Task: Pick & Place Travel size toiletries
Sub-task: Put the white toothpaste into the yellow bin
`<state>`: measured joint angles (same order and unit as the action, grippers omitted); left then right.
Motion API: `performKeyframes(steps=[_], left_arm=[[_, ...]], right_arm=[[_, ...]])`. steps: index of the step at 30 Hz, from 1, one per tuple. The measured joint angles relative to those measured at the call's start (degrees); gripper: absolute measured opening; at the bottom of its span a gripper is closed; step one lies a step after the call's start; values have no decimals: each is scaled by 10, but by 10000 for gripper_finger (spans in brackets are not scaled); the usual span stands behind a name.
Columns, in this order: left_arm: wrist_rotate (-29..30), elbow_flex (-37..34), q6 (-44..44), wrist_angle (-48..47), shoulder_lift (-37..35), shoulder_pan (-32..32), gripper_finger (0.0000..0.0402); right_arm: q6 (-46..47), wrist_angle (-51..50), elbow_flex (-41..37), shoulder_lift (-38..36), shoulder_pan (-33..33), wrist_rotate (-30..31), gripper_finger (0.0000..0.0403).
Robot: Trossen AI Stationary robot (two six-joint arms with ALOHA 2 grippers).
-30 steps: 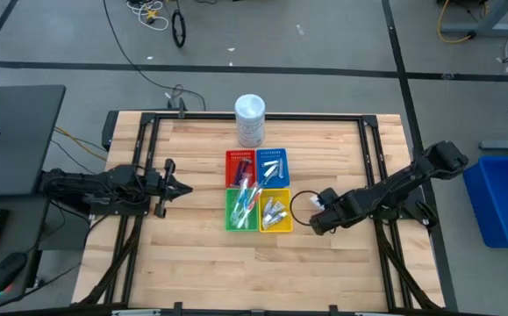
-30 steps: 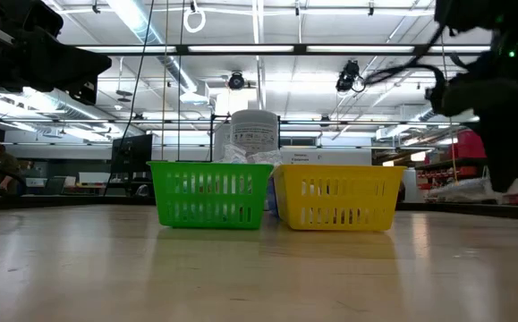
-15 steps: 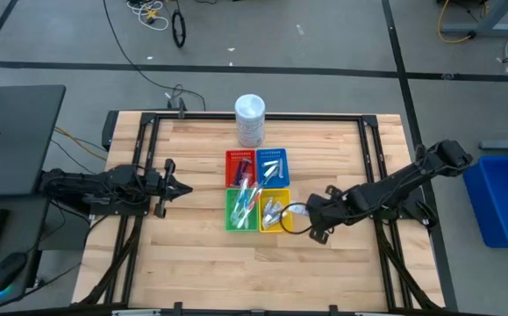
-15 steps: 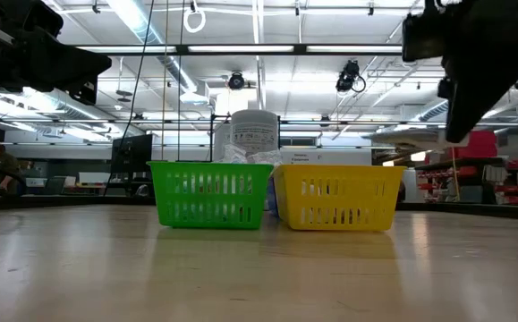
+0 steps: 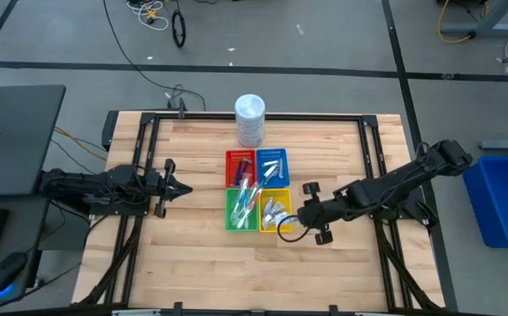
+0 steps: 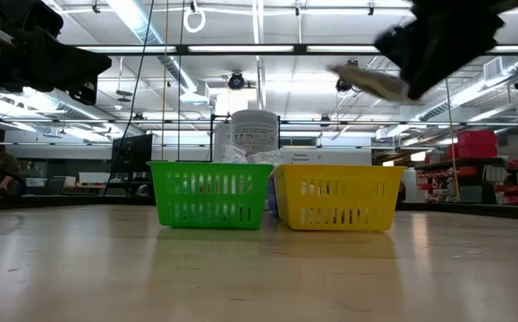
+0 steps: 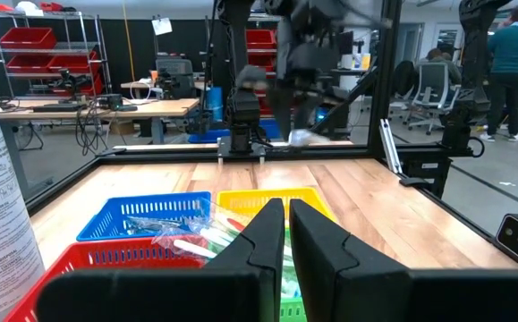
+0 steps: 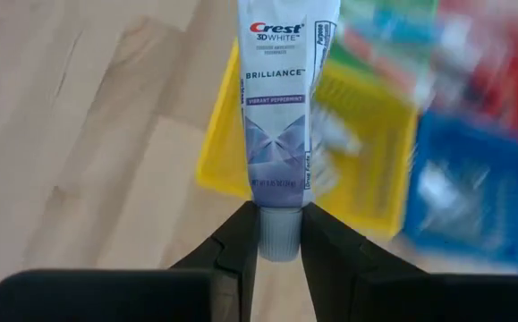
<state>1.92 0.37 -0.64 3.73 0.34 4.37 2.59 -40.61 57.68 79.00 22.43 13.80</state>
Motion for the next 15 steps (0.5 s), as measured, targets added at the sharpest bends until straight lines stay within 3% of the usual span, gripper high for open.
performKeyframes(steps=[6, 15], left_arm=[[0, 0, 0, 0, 0, 0, 28], [0, 0, 0, 0, 0, 0, 27]], right_arm=[[-186, 11, 47, 0, -24, 1, 81], [-314, 23, 56, 0, -59, 1, 81]])
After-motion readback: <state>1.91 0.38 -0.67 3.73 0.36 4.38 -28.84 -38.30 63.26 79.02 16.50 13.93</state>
